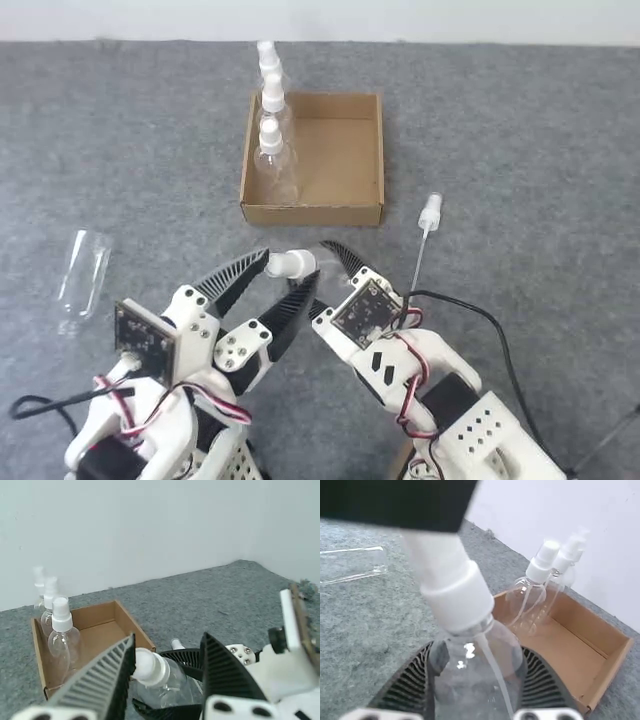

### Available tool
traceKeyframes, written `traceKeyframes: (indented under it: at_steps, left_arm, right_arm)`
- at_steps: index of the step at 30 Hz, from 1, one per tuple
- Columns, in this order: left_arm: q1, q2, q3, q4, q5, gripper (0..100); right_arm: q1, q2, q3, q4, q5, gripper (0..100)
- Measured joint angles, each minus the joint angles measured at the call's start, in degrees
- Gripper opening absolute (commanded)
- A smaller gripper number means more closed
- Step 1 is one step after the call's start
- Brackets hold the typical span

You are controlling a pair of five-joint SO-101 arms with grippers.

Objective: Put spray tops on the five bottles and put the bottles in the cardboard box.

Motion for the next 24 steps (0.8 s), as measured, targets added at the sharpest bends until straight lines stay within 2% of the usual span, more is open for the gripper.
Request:
traceKeyframes:
  at_steps: [11, 14, 21, 24]
  left_arm:
    - [-15.5, 0.0, -0.1, -1.0, 4.2, 19]
    - [-16.1, 0.0, -0.1, -1.2, 4.6, 19]
    - [-16.2, 0.0, 0.7, -1.2, 4.6, 19]
    - [-16.2, 0.0, 3.3, -3.6, 4.6, 19]
  right_arm:
    - [2.2, 0.0, 0.0, 0.0, 0.0, 5.1]
    - [4.4, 0.0, -0.2, 0.0, -1.2, 5.1]
    - [12.8, 0.0, -3.6, 0.0, -11.6, 5.1]
    - [16.2, 0.0, -4.7, 0.0, -15.1, 5.1]
